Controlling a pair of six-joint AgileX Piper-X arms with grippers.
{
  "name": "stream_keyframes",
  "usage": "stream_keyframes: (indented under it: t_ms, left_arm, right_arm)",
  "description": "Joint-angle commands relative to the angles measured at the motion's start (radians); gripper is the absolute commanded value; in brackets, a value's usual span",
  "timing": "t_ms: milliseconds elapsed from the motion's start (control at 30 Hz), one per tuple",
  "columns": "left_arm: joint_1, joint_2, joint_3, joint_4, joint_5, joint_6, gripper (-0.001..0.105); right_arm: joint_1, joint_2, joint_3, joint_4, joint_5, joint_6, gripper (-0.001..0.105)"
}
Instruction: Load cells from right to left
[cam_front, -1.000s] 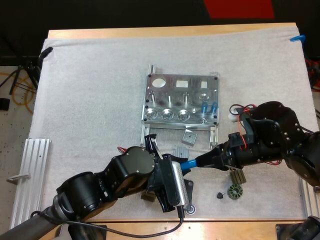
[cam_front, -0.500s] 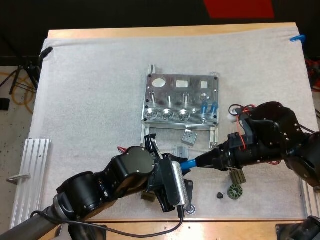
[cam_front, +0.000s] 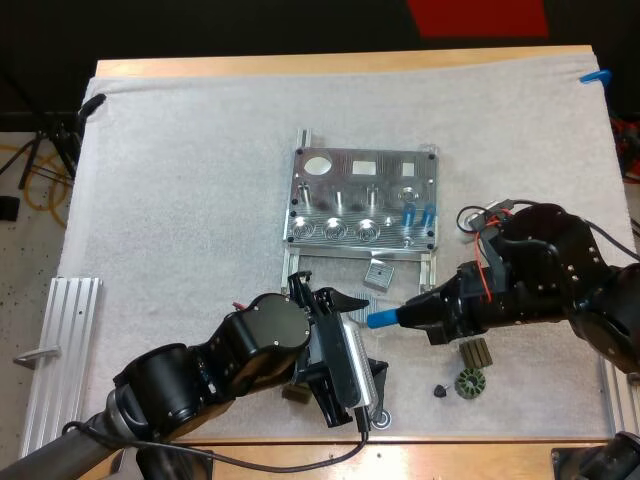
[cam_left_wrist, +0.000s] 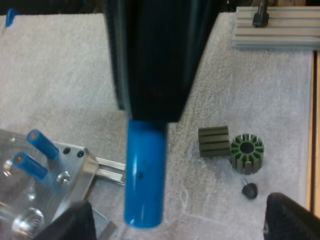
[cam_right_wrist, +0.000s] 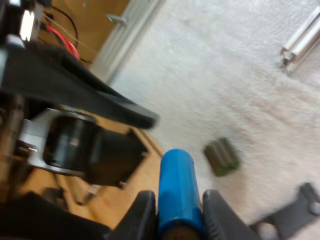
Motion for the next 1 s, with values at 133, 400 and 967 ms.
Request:
stream_keyframes:
  t_ms: [133, 400, 967]
  left_arm:
    - [-0.003, -0.004, -0.003, 0.003, -0.058, -0.172, 0.068]
    - [-0.003, -0.004, -0.003, 0.003, -0.27, -0.415, 0.068]
    - [-0.003, -0.004, -0.003, 0.151, -0.414, -0.705, 0.068]
  right_arm:
    - [0.003, 0.0, -0.003, 0.103, 0.15, -0.139, 0.007]
    - [0.003, 0.0, -0.003, 0.119, 0.259, -0.23, 0.007]
    - [0.003, 0.0, -0.003, 0.121, 0.353, -0.339, 0.007]
